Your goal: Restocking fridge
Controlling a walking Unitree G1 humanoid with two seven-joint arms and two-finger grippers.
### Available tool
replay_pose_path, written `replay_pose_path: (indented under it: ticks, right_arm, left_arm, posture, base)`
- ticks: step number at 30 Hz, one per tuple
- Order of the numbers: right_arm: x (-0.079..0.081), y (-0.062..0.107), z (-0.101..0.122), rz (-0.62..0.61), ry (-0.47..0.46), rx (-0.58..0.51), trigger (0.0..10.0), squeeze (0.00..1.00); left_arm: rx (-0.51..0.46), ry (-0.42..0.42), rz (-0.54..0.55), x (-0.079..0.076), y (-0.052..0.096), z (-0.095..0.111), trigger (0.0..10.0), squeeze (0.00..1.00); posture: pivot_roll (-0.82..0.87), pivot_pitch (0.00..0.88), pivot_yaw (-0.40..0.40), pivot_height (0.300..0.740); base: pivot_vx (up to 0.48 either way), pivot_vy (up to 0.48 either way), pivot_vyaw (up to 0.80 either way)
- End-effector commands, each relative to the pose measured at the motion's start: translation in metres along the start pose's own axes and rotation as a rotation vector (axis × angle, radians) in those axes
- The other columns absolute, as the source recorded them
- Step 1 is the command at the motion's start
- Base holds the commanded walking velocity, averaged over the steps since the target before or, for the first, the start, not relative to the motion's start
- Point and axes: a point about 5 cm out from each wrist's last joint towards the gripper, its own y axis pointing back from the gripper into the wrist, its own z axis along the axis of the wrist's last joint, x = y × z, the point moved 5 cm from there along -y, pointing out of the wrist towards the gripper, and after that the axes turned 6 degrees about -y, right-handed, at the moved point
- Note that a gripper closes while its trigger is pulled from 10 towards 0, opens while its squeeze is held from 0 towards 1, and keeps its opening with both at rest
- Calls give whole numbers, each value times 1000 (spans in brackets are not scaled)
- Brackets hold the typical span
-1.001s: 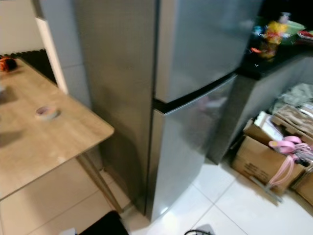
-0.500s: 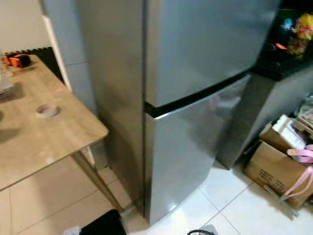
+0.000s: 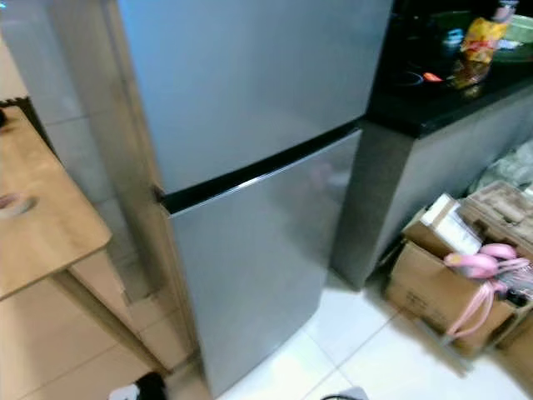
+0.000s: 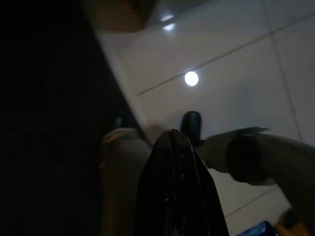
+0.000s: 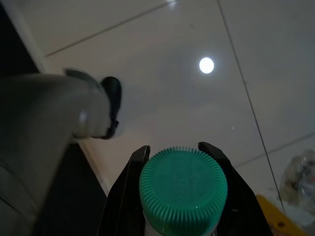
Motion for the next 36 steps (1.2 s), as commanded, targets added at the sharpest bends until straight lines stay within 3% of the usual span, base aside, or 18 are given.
replay_pose_path:
  ticks: [1,4,12,13,15,16,17,18,20,24,26,28,31,33,34,35,36]
  right_arm:
    - [8,-1,1,23,-5,3,10000,0]
    - [8,-2,1,23,-3,5,10000,0]
    - [8,-2,1,15,28,17,10000,0]
    - [6,-2,0,7,18,16,10000,0]
    - [6,-2,0,7,18,16,10000,0]
    - [4,-1,-1,-10,15,18,10000,0]
    - [2,-1,-2,-28,21,22,10000,0]
    - [0,-1,-2,-40,26,26,10000,0]
    - [0,-1,-3,-45,31,28,10000,0]
    - [1,-1,-3,-43,30,28,10000,0]
    - [1,-1,-3,-43,30,28,10000,0]
    - [1,-1,-4,-41,29,30,10000,0]
    - [2,-1,-4,-40,29,31,10000,0]
    - [1,-1,-6,-43,31,35,10000,0]
    - [0,-1,-7,-45,32,36,10000,0]
    - [0,-1,-7,-45,32,36,10000,0]
    - [0,-1,-7,-47,33,38,10000,0]
  left_arm:
    - [-30,33,61,23,5,7,10000,0]
    - [-73,60,97,32,6,17,10000,0]
    - [-161,61,93,31,4,46,10000,0]
    - [-232,80,91,32,4,68,10000,0]
    - [-232,80,91,32,4,68,10000,0]
    - [-317,100,69,32,6,94,10000,0]
    - [-422,118,18,30,11,125,10000,1000]
    - [-492,128,-18,29,15,145,10000,1000]
    - [-525,132,-40,28,18,154,10000,1000]
    - [-710,67,-85,33,40,211,10000,1000]
    - [-710,67,-85,33,40,211,10000,1000]
    - [-799,2,-124,36,57,240,10000,1000]
    - [-830,-26,-146,36,63,250,10000,1000]
    - [-881,-136,-277,24,78,271,10000,1000]
    - [-886,-203,-371,13,84,275,10000,1000]
    - [-886,-203,-371,13,84,275,10000,1000]
    - [-882,-258,-444,6,89,277,10000,1000]
  posture:
    - [-134,0,-5,740]
    - [-134,0,-5,740]
    - [-136,0,-6,740]
    - [-137,0,-7,740]
    - [-137,0,-7,740]
    - [-135,0,-10,740]
    - [-135,0,-10,740]
    - [-135,0,-6,740]
    - [-135,0,-6,740]
    - [-135,0,-6,740]
    - [-135,0,-6,740]
    - [-133,0,-3,740]
    - [-133,0,-3,740]
    - [-133,0,-3,740]
    - [-133,0,-3,740]
    - [-133,0,-3,740]
    - [-136,0,0,740]
  base:
    - [0,0,0]
    - [0,0,0]
    - [0,0,0]
    - [0,0,0]
    - [0,0,0]
    - [0,0,0]
    - [0,0,0]
    - [0,0,0]
    - [0,0,0]
    - [0,0,0]
    - [0,0,0]
    - [0,0,0]
    - [0,0,0]
    - [0,0,0]
    - [0,0,0]
    - [0,0,0]
    - [0,0,0]
